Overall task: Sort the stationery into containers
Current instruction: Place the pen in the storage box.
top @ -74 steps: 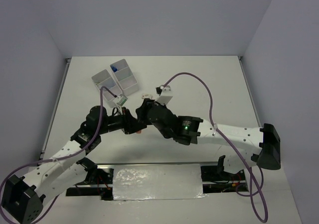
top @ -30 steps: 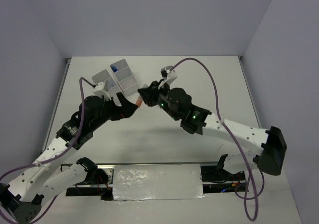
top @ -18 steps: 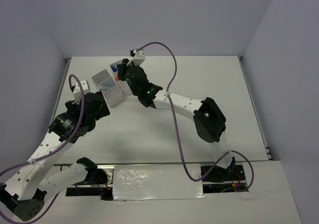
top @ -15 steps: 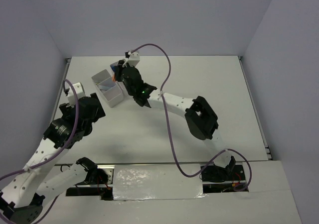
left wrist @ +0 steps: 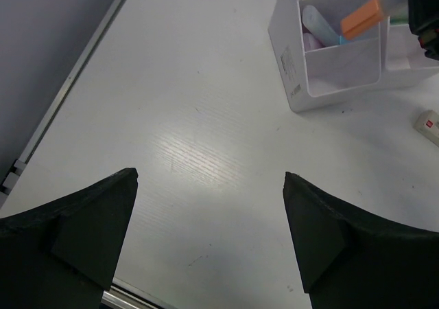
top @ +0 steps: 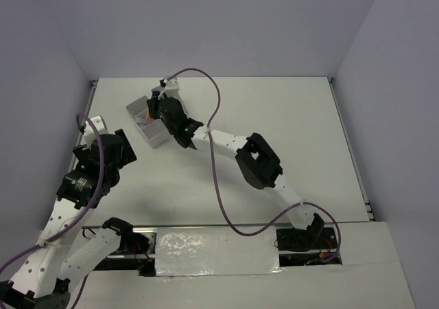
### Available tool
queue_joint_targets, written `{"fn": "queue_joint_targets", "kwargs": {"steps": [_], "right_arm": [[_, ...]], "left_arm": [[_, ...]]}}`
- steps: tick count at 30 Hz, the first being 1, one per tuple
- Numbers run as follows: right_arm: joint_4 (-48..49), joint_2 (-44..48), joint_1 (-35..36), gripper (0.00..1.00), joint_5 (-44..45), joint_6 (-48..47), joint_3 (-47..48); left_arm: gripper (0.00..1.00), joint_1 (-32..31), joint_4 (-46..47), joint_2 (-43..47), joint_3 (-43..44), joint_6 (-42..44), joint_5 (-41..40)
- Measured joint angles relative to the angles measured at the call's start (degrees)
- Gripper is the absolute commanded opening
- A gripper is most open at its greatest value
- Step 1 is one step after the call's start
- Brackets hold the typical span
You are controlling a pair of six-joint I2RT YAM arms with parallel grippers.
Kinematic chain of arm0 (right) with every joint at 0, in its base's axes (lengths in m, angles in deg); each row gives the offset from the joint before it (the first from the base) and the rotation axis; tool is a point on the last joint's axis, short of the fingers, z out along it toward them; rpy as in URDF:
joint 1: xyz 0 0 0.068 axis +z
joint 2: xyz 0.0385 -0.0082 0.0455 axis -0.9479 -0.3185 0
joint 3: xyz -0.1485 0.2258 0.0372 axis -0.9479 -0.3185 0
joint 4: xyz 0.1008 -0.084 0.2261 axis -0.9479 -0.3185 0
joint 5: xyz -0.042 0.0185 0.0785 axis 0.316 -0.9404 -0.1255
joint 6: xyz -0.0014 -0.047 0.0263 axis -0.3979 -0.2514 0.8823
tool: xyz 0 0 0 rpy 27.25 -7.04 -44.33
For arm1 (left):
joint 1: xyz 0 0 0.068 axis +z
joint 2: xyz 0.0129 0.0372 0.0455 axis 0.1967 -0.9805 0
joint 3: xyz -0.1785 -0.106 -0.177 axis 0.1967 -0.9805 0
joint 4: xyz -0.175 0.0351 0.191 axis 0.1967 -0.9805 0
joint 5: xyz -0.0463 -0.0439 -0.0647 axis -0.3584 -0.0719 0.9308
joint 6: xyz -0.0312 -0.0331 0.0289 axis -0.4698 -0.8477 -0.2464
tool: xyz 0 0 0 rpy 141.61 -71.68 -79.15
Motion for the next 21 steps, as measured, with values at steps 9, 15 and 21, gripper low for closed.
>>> {"fn": "queue_joint_targets", "kwargs": {"steps": [9,15,21], "right_arm": [[-0.63,-3.76,-0.22,0.57,-1.57,0.17,2.95],[-0.20,-3.76,-0.24,0.78,-3.52,-1.18,2.93],[-0.33,-2.97,-0.07,0.79,-6.99,-3.37,2.08]], "left_arm": [[0.99,0.00,1.70,0.39,-0.52,2.19,2.71],[0.99,0.00,2.49,0.39,-0.57,2.56,4.04],[0.99,0.00,2.82,0.70,-0.92,3.02,4.74]]}}
